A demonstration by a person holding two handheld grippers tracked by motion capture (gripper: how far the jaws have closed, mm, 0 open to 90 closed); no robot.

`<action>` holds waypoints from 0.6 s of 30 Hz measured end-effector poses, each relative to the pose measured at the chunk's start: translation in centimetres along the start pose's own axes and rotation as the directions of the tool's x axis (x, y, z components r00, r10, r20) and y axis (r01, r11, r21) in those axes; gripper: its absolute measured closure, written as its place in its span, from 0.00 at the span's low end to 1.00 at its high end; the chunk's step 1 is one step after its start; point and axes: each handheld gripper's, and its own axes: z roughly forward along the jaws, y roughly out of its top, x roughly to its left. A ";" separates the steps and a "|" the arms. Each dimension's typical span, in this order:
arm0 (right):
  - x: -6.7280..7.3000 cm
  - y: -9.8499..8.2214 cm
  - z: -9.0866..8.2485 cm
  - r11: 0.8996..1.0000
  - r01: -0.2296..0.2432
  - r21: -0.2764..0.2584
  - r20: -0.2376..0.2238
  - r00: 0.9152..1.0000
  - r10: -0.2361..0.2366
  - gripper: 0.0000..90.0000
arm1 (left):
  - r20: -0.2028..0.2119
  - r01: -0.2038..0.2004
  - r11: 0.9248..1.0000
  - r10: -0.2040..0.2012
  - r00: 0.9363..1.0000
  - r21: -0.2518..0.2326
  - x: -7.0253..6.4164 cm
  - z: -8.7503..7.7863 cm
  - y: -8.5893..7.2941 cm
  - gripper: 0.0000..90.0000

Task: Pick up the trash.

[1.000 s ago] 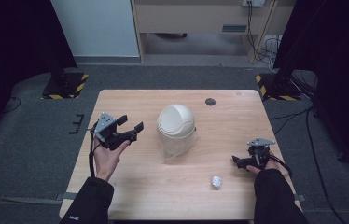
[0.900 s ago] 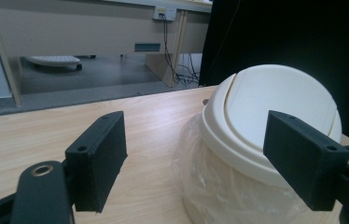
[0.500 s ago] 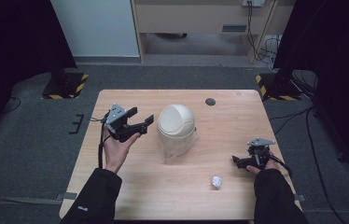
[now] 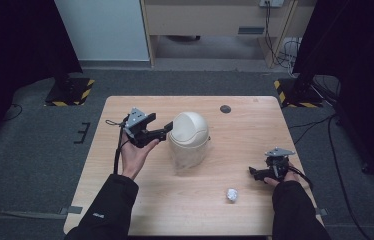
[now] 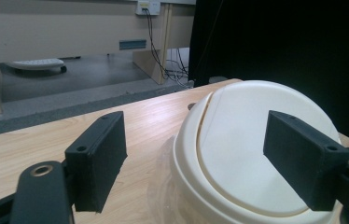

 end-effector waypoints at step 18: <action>0.0 0.0 0.0 1.000 0.000 -0.001 -0.002 1.000 0.000 0.01 | 0.012 -0.051 0.993 0.050 0.999 0.110 -0.7 2.7 -1.3 0.21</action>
